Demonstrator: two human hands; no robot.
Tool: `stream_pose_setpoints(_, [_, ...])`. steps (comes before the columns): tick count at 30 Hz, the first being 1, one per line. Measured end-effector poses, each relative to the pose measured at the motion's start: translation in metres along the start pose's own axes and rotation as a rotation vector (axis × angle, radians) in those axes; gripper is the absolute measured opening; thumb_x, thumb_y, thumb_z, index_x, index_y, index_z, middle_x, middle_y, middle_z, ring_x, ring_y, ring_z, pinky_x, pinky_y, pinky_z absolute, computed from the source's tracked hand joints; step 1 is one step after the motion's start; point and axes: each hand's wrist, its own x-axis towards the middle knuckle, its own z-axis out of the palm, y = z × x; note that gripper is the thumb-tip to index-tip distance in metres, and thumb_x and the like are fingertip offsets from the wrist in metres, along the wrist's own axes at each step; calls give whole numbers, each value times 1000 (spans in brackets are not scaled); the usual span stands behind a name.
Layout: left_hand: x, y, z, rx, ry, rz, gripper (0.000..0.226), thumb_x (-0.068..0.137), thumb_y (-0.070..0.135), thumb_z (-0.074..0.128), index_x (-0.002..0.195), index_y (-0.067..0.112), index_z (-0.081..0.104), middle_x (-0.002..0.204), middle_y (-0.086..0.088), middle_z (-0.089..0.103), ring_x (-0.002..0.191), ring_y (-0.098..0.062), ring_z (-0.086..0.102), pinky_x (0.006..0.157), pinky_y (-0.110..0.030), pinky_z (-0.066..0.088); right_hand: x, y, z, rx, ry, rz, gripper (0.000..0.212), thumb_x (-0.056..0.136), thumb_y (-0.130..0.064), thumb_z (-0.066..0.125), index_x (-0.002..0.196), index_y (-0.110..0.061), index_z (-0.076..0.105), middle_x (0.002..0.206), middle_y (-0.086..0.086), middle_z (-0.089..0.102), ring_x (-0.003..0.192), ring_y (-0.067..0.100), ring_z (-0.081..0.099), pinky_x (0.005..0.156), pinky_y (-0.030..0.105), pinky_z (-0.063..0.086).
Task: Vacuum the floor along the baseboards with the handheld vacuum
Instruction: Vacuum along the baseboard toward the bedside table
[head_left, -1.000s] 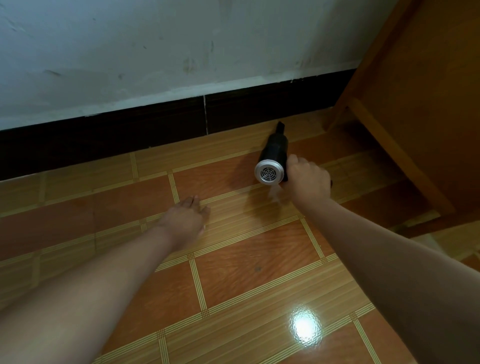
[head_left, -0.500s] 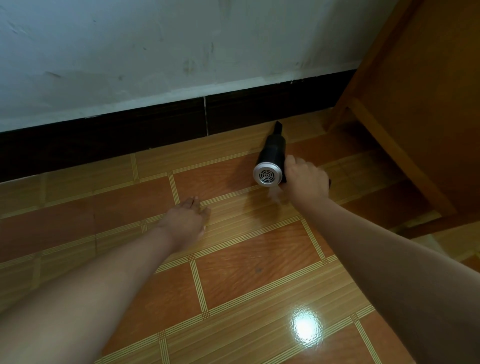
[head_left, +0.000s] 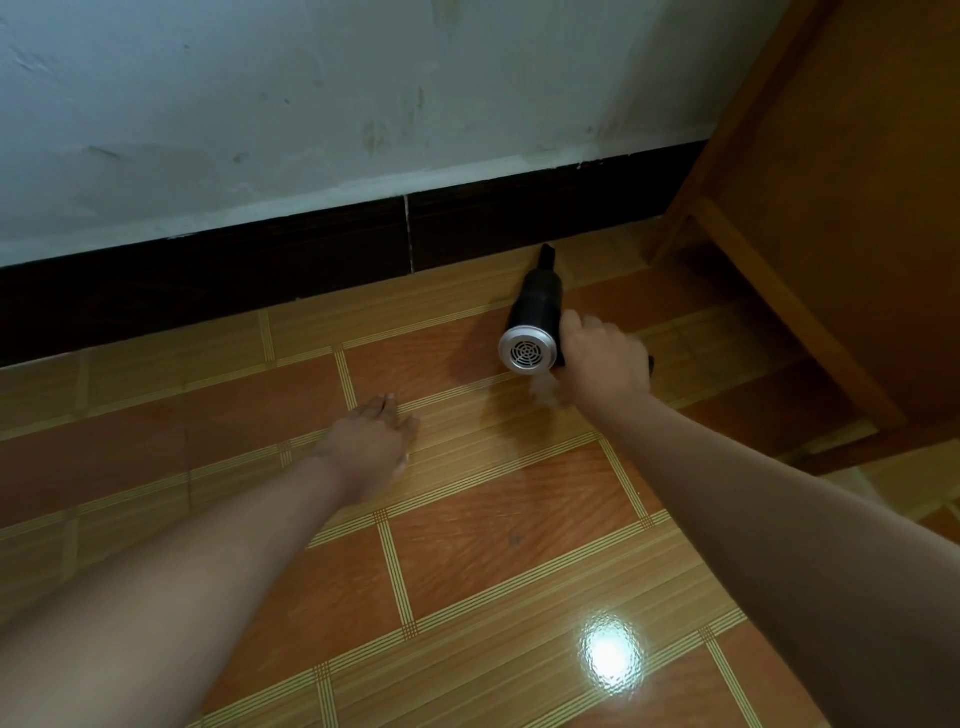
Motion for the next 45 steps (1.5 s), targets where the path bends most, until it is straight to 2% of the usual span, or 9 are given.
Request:
stream_pose_setpoints(8, [-1,0,-2,-13,-9,3,55,104,33,23,153,14,6,158,-21,3,147,-31,7,116,-37,18,4,3,-6,-45,-17,60,37,84,-22,66,112,-11,43,105,10,58,93,26,59,66,33,37])
stream_pose_setpoints(16, [-2,-2,-1,-21,-8,6,56,103,35,25,153,17,5,158,-19,4,147,-29,8,115,-37,21,2,-9,-6,-41,-35,-22,43,83,-26,67,115,-12,42,107,9,58,93,26,59,66,33,36])
stream_pose_setpoints(24, [-3,-3,2,-51,-27,1,59,103,34,27,153,16,1,159,-19,-1,148,-29,3,118,-37,13,-2,-11,-8,1,7,9,39,84,-25,65,113,-11,44,106,9,59,93,26,60,66,33,37])
stream_pose_setpoints(33, [-11,-12,11,-92,-1,22,60,103,33,27,153,17,-4,159,-14,-10,148,-24,-7,119,-35,-1,-11,-34,-12,9,-13,-105,36,88,-28,60,116,-13,44,105,8,59,91,25,59,66,33,36])
stream_pose_setpoints(45, [-34,-36,17,-134,-58,-97,60,103,35,27,153,18,-1,159,-15,-8,148,-27,-5,119,-37,3,-28,-62,-17,70,6,-260,31,88,-30,57,113,-13,46,102,5,60,85,22,58,66,32,42])
